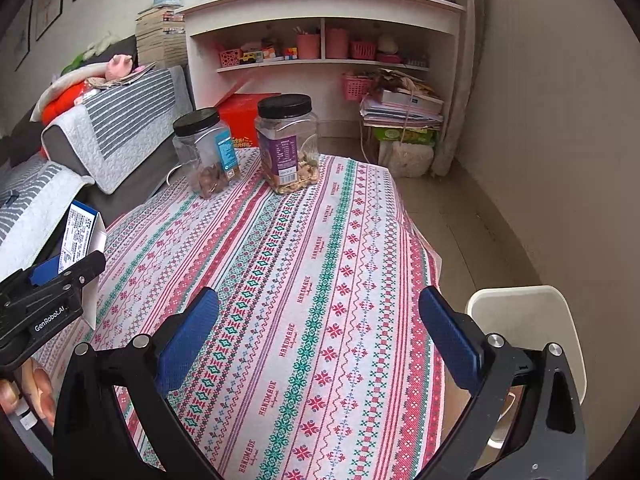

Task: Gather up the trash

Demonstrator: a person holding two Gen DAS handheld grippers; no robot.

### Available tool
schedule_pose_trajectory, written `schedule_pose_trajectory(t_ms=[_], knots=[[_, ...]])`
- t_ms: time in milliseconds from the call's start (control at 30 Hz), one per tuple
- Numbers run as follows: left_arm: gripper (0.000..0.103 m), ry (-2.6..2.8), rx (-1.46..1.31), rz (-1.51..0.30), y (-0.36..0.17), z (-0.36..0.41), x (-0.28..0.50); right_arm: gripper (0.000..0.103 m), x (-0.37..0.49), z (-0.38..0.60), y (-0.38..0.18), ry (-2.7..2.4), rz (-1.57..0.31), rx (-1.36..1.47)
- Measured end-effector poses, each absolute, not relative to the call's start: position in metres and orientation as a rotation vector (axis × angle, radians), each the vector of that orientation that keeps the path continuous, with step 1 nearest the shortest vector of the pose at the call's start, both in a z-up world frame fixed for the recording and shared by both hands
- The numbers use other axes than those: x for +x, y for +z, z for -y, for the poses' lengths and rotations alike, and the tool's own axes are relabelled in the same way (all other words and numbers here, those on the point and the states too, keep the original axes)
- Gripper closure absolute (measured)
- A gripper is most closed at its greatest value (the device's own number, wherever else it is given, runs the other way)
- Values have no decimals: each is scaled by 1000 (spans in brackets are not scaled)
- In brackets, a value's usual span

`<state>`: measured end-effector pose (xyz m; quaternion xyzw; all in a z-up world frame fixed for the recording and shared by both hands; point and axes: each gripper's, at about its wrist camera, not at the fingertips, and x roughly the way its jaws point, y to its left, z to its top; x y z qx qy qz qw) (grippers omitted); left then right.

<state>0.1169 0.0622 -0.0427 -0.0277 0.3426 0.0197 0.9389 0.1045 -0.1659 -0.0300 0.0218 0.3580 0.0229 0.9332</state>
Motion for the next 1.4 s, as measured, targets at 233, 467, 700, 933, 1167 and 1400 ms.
schedule_pose_trajectory(t_ms=[233,467,700,933,1167,1400], knots=[[41,-32,-35,-663,-26,-19,121,7,97,206,-30,-63,-724,118],[41,-147,-2,-678,-19,36,131,7,78,250,-31,-181,-711,176],[41,-273,52,-706,-21,101,140,7,54,296,-40,-323,-720,241],[41,-428,96,-756,-23,174,150,7,22,338,-71,-463,-769,375],[41,-550,146,-803,-31,255,157,7,-2,373,-80,-567,-761,444],[38,-617,172,-866,-38,318,173,7,-11,393,-93,-604,-791,508]])
